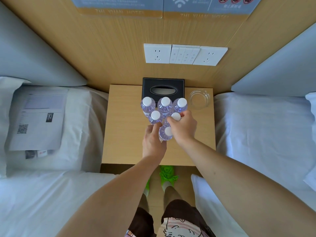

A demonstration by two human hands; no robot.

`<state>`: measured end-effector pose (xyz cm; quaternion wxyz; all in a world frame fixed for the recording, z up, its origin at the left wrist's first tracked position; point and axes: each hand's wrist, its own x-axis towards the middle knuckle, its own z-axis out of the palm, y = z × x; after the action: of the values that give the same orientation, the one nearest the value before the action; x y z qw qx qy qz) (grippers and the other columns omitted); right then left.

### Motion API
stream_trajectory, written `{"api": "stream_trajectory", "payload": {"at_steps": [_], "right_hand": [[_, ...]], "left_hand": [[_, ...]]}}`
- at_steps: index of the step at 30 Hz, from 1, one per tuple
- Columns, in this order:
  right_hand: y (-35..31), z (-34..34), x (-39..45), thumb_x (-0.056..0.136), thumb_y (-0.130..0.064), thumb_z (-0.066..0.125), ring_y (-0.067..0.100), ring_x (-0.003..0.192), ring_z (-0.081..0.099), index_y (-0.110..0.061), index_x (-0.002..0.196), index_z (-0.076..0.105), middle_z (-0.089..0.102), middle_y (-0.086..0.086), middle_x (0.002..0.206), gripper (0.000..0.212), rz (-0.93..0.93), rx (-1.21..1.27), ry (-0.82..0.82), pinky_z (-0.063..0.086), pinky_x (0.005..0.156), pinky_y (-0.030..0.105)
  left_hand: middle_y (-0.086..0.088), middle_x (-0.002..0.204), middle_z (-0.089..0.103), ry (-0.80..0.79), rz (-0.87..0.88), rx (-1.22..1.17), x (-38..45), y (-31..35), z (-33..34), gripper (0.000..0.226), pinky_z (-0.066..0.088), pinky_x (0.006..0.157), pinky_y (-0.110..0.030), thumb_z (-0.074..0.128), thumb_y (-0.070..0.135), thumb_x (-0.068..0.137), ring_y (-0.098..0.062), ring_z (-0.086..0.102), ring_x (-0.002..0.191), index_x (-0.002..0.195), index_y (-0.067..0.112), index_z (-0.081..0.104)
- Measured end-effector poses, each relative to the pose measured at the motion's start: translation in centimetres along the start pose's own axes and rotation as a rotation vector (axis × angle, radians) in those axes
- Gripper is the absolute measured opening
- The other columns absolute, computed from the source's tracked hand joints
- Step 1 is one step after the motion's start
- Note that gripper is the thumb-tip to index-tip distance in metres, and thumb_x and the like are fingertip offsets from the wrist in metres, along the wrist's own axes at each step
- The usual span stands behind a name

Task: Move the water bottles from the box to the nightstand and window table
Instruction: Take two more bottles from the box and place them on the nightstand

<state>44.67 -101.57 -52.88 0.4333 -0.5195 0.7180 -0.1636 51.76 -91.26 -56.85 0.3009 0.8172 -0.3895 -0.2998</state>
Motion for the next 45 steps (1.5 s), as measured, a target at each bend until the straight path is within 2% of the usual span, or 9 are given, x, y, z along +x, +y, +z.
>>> {"api": "stream_trajectory", "payload": {"at_steps": [6, 11, 15, 16, 21, 29, 33, 39, 45], "right_hand": [[0.0, 0.5, -0.1, 0.079, -0.041, 0.078, 0.021, 0.082, 0.062, -0.018, 0.098, 0.055, 0.057, -0.015, 0.079, 0.038, -0.032, 0.006, -0.009, 0.042, 0.07, 0.028], [0.5, 0.1, -0.2, 0.078, -0.044, 0.08, 0.019, 0.083, 0.064, -0.015, 0.103, 0.058, 0.06, -0.014, 0.082, 0.044, -0.049, 0.016, -0.011, 0.045, 0.07, 0.029], [0.7, 0.1, -0.2, 0.079, -0.045, 0.08, 0.018, 0.083, 0.063, -0.016, 0.103, 0.057, 0.06, -0.014, 0.083, 0.044, -0.058, 0.011, -0.014, 0.043, 0.071, 0.028], [0.7, 0.2, -0.2, 0.079, -0.045, 0.08, 0.018, 0.083, 0.062, -0.016, 0.102, 0.057, 0.059, -0.015, 0.082, 0.044, -0.06, 0.007, -0.015, 0.043, 0.071, 0.029], [0.9, 0.2, -0.2, 0.08, -0.045, 0.079, 0.017, 0.082, 0.061, -0.017, 0.102, 0.055, 0.057, -0.016, 0.082, 0.042, -0.072, 0.0, -0.016, 0.041, 0.07, 0.028], [0.2, -0.6, -0.5, 0.081, -0.046, 0.079, 0.018, 0.087, 0.06, -0.018, 0.111, 0.054, 0.053, -0.017, 0.085, 0.048, -0.062, -0.055, -0.076, 0.039, 0.063, 0.025], [-0.8, -1.2, -1.1, 0.082, -0.044, 0.078, 0.021, 0.096, 0.062, -0.018, 0.118, 0.055, 0.062, -0.005, 0.102, 0.05, -0.07, -0.103, -0.071, 0.045, 0.078, 0.032], [-4.5, -3.6, -1.3, 0.086, -0.024, 0.069, 0.022, 0.093, 0.055, -0.019, 0.126, 0.056, 0.064, -0.001, 0.115, 0.042, -0.156, -0.236, -0.106, 0.037, 0.074, 0.029], [-9.6, -6.9, -3.0, 0.086, -0.02, 0.068, 0.029, 0.114, 0.06, -0.022, 0.146, 0.049, 0.058, 0.007, 0.131, 0.064, -0.28, -0.331, -0.157, 0.048, 0.083, 0.034]], "left_hand": [[-0.001, 0.119, 0.05, 0.03, -0.045, -0.173, -0.3, -0.7, 0.3, 0.07, 0.058, 0.09, -0.051, 0.073, -0.006, 0.076, -0.029, 0.059, 0.108, 0.128, 0.034, 0.05], [0.002, 0.12, 0.049, 0.058, -0.066, -0.203, -0.2, -0.9, 0.8, 0.074, 0.059, 0.09, -0.051, 0.074, -0.007, 0.077, -0.023, 0.059, 0.106, 0.128, 0.039, 0.047], [0.003, 0.123, 0.047, 0.077, -0.095, -0.206, -0.5, -1.3, 1.3, 0.071, 0.059, 0.09, -0.048, 0.075, -0.005, 0.078, 0.003, 0.054, 0.096, 0.129, 0.035, 0.046], [0.004, 0.122, 0.046, 0.083, -0.094, -0.197, -0.5, -1.4, 1.3, 0.07, 0.059, 0.089, -0.048, 0.075, -0.004, 0.078, 0.003, 0.053, 0.093, 0.13, 0.032, 0.045], [0.003, 0.119, 0.044, 0.076, -0.071, -0.177, -0.3, -1.5, 1.4, 0.064, 0.059, 0.086, -0.049, 0.077, -0.003, 0.077, -0.007, 0.048, 0.093, 0.127, 0.02, 0.045], [-0.005, 0.129, 0.048, -0.061, -0.079, -0.044, 0.1, -0.9, -0.3, 0.064, 0.058, 0.088, -0.047, 0.077, 0.003, 0.078, -0.026, 0.058, 0.102, 0.132, 0.013, 0.045], [-0.003, 0.14, 0.048, -0.118, -0.064, 0.04, -0.3, 0.2, -2.2, 0.067, 0.048, 0.085, -0.033, 0.075, 0.011, 0.08, -0.025, 0.06, 0.112, 0.14, 0.018, 0.044], [-0.002, 0.135, 0.054, -0.084, 0.064, 0.113, 0.7, 3.0, -8.4, 0.054, 0.045, 0.081, -0.033, 0.066, 0.014, 0.086, -0.027, 0.06, 0.111, 0.138, 0.019, 0.05], [-0.007, 0.137, 0.056, 0.004, 0.18, 0.221, 4.2, 8.7, -15.2, 0.05, 0.042, 0.085, -0.031, 0.068, 0.018, 0.088, -0.031, 0.06, 0.112, 0.137, 0.016, 0.057]]}}
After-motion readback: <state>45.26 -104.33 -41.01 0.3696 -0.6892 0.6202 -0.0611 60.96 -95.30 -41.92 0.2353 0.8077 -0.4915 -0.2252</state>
